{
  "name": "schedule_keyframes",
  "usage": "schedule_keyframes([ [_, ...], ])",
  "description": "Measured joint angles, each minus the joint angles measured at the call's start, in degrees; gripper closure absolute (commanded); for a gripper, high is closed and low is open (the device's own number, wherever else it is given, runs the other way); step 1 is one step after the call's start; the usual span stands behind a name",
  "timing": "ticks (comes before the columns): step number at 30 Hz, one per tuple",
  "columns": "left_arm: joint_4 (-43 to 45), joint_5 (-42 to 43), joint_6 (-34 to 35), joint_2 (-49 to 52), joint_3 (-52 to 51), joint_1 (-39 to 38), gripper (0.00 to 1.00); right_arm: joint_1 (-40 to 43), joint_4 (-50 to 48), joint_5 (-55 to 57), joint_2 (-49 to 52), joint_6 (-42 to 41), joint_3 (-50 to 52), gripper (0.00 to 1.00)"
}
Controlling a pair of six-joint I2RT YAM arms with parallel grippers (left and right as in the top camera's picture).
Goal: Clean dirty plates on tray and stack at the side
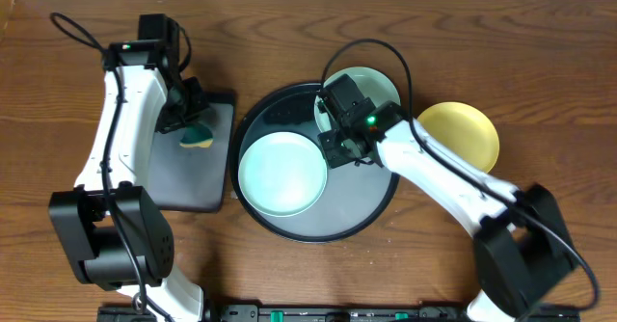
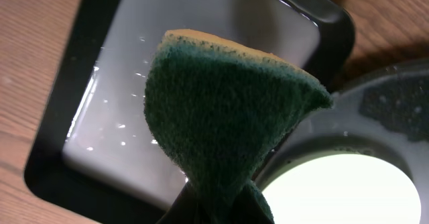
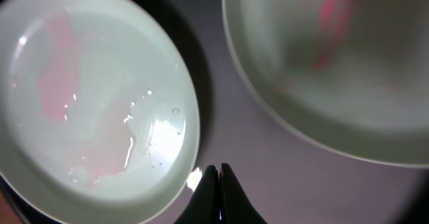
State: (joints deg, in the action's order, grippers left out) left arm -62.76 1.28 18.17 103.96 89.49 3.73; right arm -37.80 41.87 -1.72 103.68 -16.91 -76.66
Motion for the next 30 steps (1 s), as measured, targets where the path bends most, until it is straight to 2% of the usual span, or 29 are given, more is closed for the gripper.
schedule_keyframes([
  [1, 0.0, -0.04, 0.0, 0.0, 0.0, 0.28, 0.92, -0.59, 0.09, 1.4, -1.07, 0.39, -0.28, 0.89],
  [4, -0.02, -0.15, 0.0, 0.0, 0.0, 0.52, 0.92, -1.84, 0.33, 2.49, -2.64, 1.42, -1.14, 0.75],
  [8, 0.02, -0.17, 0.0, 0.0, 0.0, 0.5, 0.92, -1.86, 0.57, 0.0, -0.37, 0.5, -1.18, 0.7],
  [15, 0.02, -0.15, 0.0, 0.0, 0.0, 0.5, 0.93, -1.81, 0.9, -5.11, 9.33, -0.92, -1.16, 0.74],
  [24, 0.09, -0.15, 0.0, 0.0, 0.0, 0.5, 0.93, 0.52, 0.39, -10.01, 10.86, -1.92, -1.16, 0.85],
  [30, 0.11, -0.15, 0.0, 0.0, 0.0, 0.5, 0.92, 2.27, -0.09, -13.27, 11.47, -1.92, -1.16, 0.87],
])
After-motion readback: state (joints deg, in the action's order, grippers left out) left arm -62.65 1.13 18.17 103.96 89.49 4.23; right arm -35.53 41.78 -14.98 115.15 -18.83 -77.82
